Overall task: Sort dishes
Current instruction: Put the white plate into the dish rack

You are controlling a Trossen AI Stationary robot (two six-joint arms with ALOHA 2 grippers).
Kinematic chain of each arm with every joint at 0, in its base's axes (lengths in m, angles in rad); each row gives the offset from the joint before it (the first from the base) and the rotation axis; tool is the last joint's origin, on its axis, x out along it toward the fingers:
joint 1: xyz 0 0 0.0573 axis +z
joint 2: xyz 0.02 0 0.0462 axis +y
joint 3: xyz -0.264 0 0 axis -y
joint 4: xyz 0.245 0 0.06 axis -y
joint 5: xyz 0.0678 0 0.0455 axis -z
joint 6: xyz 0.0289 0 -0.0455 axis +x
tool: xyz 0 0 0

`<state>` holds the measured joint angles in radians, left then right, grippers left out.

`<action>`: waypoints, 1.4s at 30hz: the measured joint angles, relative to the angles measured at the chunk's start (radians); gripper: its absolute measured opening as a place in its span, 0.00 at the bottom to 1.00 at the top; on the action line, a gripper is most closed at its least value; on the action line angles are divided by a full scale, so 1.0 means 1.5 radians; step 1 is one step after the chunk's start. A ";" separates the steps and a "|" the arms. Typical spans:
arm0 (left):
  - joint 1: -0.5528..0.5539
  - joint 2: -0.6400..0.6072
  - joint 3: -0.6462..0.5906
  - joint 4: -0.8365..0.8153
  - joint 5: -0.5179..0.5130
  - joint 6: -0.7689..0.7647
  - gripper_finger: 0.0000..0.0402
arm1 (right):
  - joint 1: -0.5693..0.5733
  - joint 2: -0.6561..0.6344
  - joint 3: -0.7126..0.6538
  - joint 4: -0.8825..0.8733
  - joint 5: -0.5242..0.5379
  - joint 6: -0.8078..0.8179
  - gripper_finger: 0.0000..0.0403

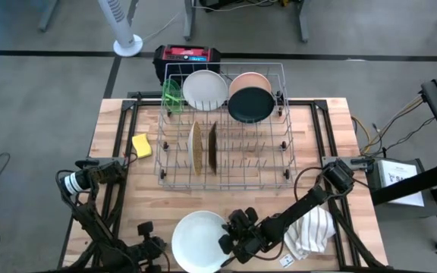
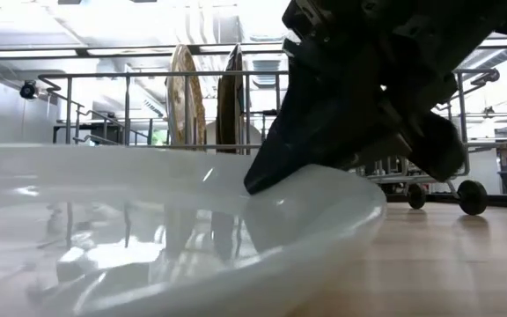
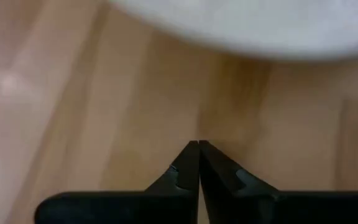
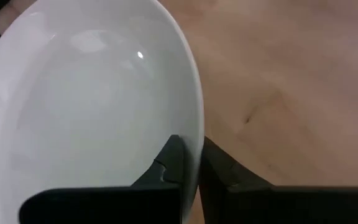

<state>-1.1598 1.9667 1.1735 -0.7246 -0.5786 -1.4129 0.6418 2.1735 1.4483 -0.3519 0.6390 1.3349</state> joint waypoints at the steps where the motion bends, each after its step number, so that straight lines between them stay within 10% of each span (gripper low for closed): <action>1: -0.005 -0.002 0.013 -0.022 0.025 -0.017 0.00 | 0.000 -0.001 0.000 0.000 0.008 -0.012 0.02; 5: -0.049 -0.017 0.091 -0.107 0.000 -0.071 0.00 | 0.000 -0.013 -0.001 -0.005 0.054 -0.067 0.02; 13: -0.131 -0.025 0.255 -0.176 -0.401 0.061 0.00 | 0.003 -0.052 -0.003 -0.014 0.161 -0.189 0.00; 42: 0.002 -0.026 0.287 -0.367 -0.492 0.178 0.00 | -0.009 -0.203 -0.004 -0.096 0.274 -0.606 0.00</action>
<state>-1.1570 1.9270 1.6034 -1.2746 -1.3159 -1.1464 0.6281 1.8693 1.4429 -0.4955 1.0495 0.4262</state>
